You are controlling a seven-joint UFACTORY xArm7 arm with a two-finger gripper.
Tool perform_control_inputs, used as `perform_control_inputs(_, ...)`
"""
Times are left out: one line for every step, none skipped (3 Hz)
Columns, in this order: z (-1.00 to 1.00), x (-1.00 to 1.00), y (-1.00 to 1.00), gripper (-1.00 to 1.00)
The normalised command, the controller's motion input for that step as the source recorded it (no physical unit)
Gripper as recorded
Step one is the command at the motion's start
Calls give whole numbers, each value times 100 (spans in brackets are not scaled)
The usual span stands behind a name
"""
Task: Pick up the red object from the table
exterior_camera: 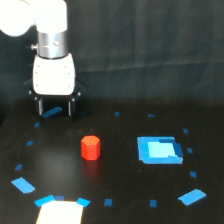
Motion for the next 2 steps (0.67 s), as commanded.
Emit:
perform_control_inputs(-68, 100, -100, 100)
perform_control_inputs(-23, 78, -86, 75)
